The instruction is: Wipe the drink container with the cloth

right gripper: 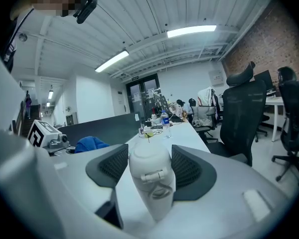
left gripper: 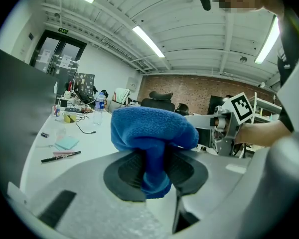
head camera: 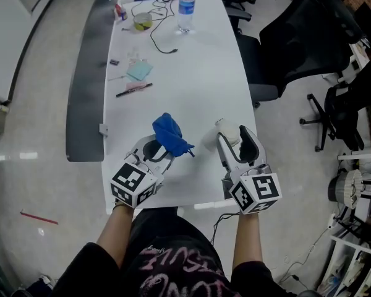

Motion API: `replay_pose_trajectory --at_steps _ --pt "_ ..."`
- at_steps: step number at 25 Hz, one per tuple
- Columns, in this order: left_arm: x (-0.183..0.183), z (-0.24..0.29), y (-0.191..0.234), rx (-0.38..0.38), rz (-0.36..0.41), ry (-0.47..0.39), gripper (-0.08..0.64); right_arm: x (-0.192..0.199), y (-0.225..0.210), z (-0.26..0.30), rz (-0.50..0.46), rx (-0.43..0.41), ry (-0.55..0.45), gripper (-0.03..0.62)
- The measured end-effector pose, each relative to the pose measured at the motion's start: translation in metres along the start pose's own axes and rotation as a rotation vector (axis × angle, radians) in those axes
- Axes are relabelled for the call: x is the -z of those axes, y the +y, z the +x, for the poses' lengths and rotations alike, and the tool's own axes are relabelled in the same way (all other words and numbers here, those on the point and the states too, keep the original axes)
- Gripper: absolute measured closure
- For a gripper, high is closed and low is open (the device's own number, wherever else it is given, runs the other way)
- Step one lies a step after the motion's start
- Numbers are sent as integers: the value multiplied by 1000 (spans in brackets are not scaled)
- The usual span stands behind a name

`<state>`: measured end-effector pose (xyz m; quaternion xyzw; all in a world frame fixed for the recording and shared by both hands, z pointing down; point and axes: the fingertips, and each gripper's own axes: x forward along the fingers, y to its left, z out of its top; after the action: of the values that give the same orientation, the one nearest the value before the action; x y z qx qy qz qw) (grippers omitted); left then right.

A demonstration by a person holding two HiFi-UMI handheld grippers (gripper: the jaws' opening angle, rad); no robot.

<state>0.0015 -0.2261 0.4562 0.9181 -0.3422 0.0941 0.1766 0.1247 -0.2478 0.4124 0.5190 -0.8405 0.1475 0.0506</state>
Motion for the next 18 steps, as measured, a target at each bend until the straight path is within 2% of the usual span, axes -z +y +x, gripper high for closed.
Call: replay_pose_trajectory --at_steps 10,18 --pt "1 -3 2 8 5 5 463 -1 2 1 0 2 -4 325" --pt "-6 21 -17 95 106 29 463 3 3 3 -1 -2 -4 323"
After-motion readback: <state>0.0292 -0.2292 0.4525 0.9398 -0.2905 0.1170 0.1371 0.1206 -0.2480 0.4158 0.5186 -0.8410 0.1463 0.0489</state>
